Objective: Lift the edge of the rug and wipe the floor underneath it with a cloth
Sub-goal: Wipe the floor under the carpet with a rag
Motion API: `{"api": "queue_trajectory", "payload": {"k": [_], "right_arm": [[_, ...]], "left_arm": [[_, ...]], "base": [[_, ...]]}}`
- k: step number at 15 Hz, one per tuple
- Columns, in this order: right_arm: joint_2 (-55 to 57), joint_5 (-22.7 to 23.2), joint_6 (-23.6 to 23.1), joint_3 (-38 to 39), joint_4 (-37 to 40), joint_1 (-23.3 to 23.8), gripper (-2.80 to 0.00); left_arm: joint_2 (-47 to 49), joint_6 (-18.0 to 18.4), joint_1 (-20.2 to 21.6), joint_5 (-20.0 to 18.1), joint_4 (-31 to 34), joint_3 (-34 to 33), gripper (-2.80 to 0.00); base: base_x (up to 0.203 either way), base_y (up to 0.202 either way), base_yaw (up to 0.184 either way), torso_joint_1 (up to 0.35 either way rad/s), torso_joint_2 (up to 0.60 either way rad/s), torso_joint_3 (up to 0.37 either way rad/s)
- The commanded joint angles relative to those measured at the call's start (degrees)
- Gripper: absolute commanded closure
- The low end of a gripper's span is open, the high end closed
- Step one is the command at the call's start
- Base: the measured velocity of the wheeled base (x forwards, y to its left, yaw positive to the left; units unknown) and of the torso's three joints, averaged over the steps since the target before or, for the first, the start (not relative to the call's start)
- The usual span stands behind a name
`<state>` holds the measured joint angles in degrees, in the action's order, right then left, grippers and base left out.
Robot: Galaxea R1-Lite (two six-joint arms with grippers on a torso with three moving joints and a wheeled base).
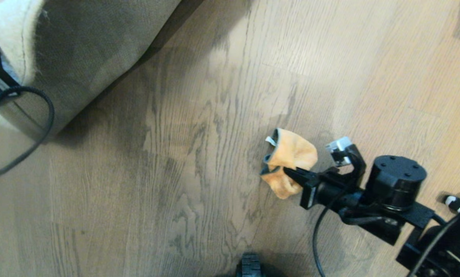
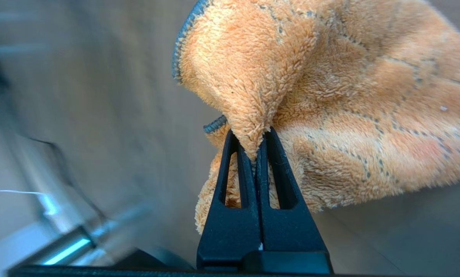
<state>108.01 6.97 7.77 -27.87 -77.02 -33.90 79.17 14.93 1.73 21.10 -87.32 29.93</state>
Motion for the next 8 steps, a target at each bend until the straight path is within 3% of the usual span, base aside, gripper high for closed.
{"api": "queue_trajectory", "payload": {"k": [1, 8], "right_arm": [[9.13, -0.49, 1.17, -9.27, -0.5, -6.23, 0.0], [17.46, -4.4, 4.08, -22.22, 0.28, -15.49, 0.0]], "left_arm": [[0.52, 0.06, 0.11, 0.17, -2.5, -0.13, 0.0], [0.46, 0.1, 0.11, 0.26, -2.5, -0.92, 0.0]], "base": [[0.0, 0.0, 0.0, 0.0, 0.0, 0.0], [0.0, 0.0, 0.0, 0.0, 0.0, 0.0]]}}
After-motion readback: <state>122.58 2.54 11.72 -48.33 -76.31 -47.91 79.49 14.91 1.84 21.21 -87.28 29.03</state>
